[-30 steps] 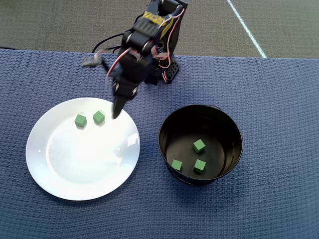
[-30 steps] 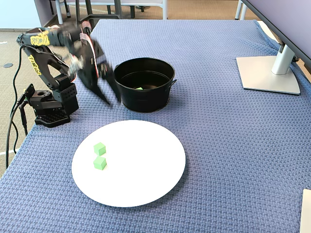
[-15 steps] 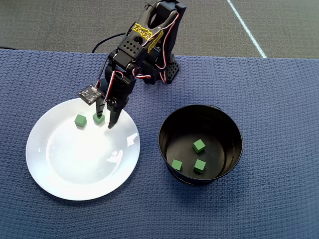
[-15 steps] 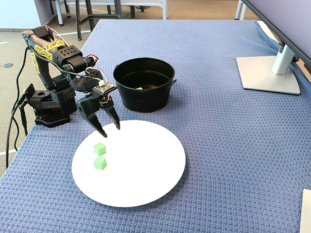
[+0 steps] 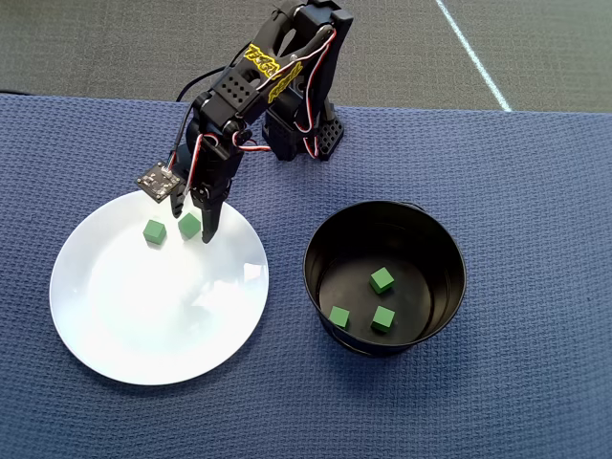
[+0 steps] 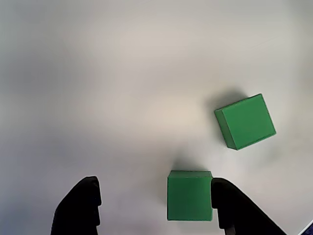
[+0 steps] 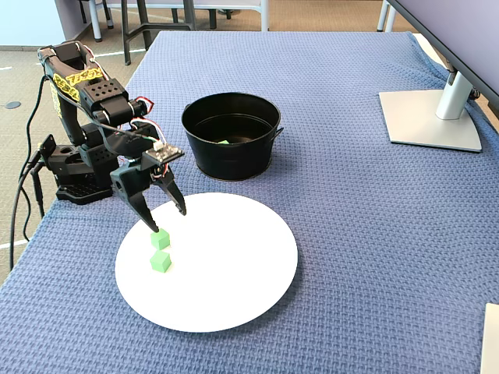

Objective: Pick up the green cubes from the white plate and place them in the black recipient

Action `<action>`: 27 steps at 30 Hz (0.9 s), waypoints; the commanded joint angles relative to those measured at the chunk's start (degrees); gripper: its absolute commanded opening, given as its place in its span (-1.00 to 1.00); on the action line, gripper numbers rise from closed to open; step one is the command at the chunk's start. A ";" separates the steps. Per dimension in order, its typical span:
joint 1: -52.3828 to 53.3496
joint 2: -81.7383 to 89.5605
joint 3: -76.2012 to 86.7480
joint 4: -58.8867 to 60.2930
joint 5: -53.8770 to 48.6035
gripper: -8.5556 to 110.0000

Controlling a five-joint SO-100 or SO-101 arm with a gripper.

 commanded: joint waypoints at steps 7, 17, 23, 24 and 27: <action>3.52 -2.29 -0.88 -5.19 -3.34 -0.48; 4.83 -6.15 0.79 -9.14 -4.92 -0.48; 4.04 -6.86 2.99 -10.46 -5.19 -0.49; 3.87 -6.86 3.43 -10.72 -5.10 -0.49; 3.34 -6.50 4.31 -10.81 -4.83 -0.52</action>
